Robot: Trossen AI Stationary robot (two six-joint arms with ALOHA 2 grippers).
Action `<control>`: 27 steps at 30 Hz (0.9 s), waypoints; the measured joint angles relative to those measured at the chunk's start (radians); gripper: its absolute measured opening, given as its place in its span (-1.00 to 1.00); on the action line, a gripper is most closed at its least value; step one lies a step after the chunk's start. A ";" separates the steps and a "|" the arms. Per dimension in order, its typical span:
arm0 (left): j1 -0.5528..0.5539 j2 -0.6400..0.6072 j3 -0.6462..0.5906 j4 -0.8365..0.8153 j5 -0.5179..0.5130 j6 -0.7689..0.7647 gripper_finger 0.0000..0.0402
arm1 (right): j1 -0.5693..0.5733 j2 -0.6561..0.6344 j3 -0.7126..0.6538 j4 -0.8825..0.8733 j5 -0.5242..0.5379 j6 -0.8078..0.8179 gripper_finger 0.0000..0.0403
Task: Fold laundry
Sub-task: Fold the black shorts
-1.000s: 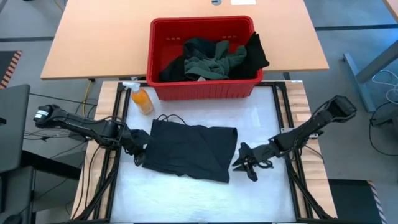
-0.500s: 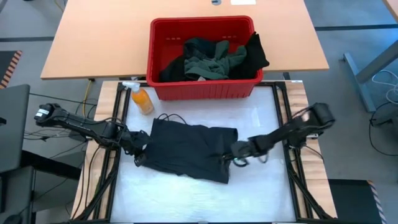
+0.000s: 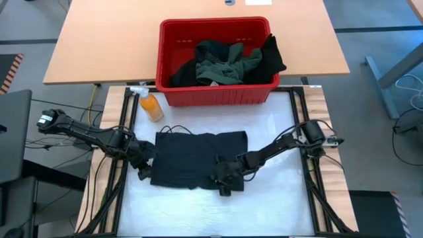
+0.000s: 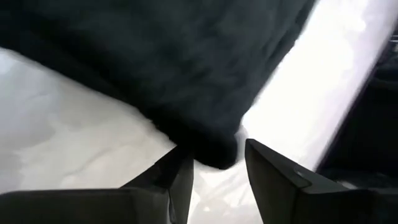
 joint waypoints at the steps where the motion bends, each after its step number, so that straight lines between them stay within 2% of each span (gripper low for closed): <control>1: 0.000 0.000 0.000 -0.009 -0.013 0.006 -0.34 | -0.003 -0.006 -0.005 -0.027 0.000 0.002 -0.32; 8: 0.000 0.000 0.000 -0.020 -0.029 0.072 -0.34 | 0.000 -0.111 -0.012 -0.353 -0.005 -0.082 -0.32; 12: 0.000 0.000 0.000 0.000 -0.130 0.153 -0.34 | 0.002 -0.186 -0.035 -0.544 -0.018 -0.119 -0.32; 14: 0.001 0.000 0.000 0.030 -0.174 0.203 -0.34 | 0.002 -0.239 -0.094 -0.552 -0.018 -0.105 -0.34; 18: 0.001 0.000 0.000 0.110 -0.197 0.272 -0.34 | 0.001 -0.380 -0.264 -0.475 -0.013 -0.014 -0.41; 22: 0.001 0.000 0.000 0.203 -0.236 0.345 -0.34 | 0.003 -0.541 -0.427 -0.429 0.038 0.099 -0.48; 27: 0.001 0.000 0.000 0.331 -0.249 0.428 -0.34 | 0.022 -0.724 -0.558 -0.435 0.045 0.249 -0.51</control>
